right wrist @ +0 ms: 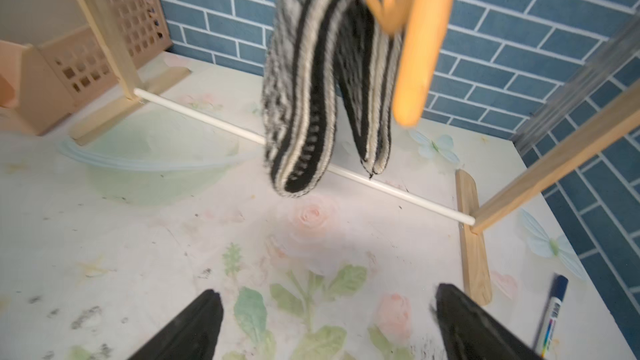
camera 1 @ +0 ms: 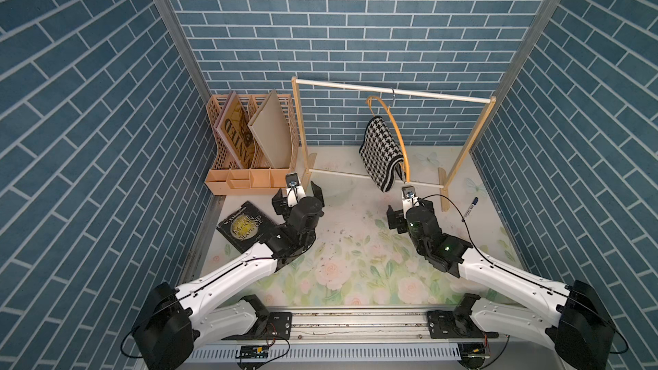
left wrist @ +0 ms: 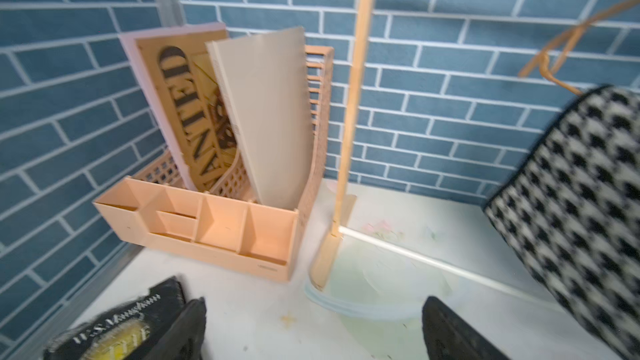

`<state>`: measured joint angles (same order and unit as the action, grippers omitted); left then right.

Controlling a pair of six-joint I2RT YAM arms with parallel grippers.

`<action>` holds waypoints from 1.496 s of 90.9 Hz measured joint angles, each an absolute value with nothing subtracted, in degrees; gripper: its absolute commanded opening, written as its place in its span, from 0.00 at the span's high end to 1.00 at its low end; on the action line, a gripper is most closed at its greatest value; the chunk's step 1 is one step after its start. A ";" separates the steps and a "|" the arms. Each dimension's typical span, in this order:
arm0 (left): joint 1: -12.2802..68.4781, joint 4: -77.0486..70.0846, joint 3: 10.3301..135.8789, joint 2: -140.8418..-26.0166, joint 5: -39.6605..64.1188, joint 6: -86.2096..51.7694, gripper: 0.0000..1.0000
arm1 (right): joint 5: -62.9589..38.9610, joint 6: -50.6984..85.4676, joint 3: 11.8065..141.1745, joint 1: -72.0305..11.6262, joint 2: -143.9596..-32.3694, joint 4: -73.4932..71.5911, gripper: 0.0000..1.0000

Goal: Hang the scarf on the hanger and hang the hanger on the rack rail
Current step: Place the hanger at the clothesline, then reset both arms

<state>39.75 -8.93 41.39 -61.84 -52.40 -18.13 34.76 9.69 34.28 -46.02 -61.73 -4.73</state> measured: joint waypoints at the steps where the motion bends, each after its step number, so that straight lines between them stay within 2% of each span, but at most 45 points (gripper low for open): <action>1: 38.74 -9.17 41.19 -61.32 -52.27 -17.93 0.00 | 34.76 9.69 34.11 -45.58 -61.73 -4.84 0.00; 24: 19.64 -16.88 29.91 -52.77 -47.20 -12.56 0.01 | 34.76 7.46 30.39 -30.72 -63.02 -14.92 0.00; 37: 16.99 -23.97 21.19 -53.23 -44.51 -10.00 0.00 | 32.27 6.00 27.16 -19.59 -64.23 -21.41 0.00; 50: 16.67 -35.75 12.32 -53.89 -42.92 -6.50 0.00 | 29.45 4.82 22.68 -13.02 -65.89 -31.22 0.00; 65: 14.63 -50.04 5.58 -58.35 -40.42 -3.77 0.00 | 25.08 2.72 16.32 -9.23 -71.81 -45.25 0.00; 85: 12.91 -68.58 2.98 -70.61 -34.44 -1.28 0.00 | 18.92 1.06 9.26 -6.22 -81.52 -65.17 0.00; 102: 11.62 -81.84 3.22 -83.37 -28.56 1.23 0.00 | 14.66 0.60 9.89 -5.17 -87.70 -71.79 0.00; 110: 9.78 -83.50 3.79 -87.22 -25.06 1.54 0.00 | 13.39 0.58 10.04 -4.58 -87.74 -73.14 0.00; 136: 6.92 -81.45 8.45 -87.20 -16.80 1.48 0.00 | 12.10 0.56 10.28 -4.43 -87.77 -74.67 0.00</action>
